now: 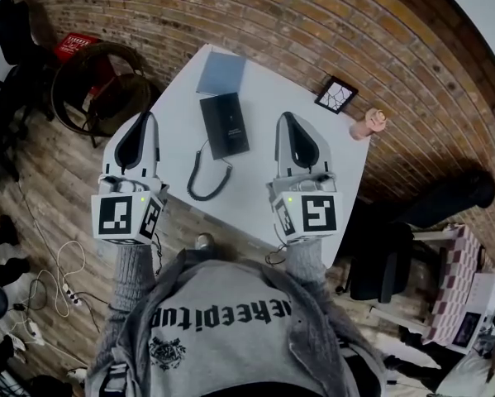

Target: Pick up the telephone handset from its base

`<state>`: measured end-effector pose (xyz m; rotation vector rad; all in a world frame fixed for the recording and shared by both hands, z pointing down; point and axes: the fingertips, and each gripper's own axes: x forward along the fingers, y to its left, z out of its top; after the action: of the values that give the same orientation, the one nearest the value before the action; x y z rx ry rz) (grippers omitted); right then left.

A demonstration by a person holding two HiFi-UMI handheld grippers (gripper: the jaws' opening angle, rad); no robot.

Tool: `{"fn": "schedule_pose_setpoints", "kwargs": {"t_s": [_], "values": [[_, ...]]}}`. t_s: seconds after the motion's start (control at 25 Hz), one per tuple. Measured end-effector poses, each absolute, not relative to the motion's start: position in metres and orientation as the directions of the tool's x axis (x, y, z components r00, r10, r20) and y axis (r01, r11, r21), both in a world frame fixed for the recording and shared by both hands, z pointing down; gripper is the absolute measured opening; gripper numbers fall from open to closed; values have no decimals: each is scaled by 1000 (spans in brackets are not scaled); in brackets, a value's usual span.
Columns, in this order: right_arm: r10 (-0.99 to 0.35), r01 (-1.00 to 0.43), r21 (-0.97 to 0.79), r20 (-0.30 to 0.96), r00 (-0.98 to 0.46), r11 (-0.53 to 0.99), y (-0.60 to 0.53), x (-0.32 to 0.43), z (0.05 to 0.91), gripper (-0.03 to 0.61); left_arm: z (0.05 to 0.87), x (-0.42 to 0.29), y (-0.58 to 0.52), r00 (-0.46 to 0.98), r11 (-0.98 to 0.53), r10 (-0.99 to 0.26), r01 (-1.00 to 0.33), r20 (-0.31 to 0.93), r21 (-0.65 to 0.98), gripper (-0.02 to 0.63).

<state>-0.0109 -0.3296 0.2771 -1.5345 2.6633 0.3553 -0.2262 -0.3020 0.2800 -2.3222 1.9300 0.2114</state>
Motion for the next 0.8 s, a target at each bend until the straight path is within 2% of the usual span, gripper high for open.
{"fn": "schedule_pose_setpoints", "kwargs": {"t_s": [0.16, 0.4, 0.8], "values": [[-856, -864, 174, -141, -497, 473, -342, -23, 284, 3, 299, -235, -322, 216, -221, -967, -975, -134, 22, 15], [-866, -867, 163, -103, -490, 472, -356, -32, 299, 3, 346, -229, -351, 305, -303, -952, -948, 7, 98, 15], [-878, -870, 160, -29, -477, 467, -379, -40, 326, 3, 451, -204, -398, 463, -389, -851, -873, 249, 294, 17]]}}
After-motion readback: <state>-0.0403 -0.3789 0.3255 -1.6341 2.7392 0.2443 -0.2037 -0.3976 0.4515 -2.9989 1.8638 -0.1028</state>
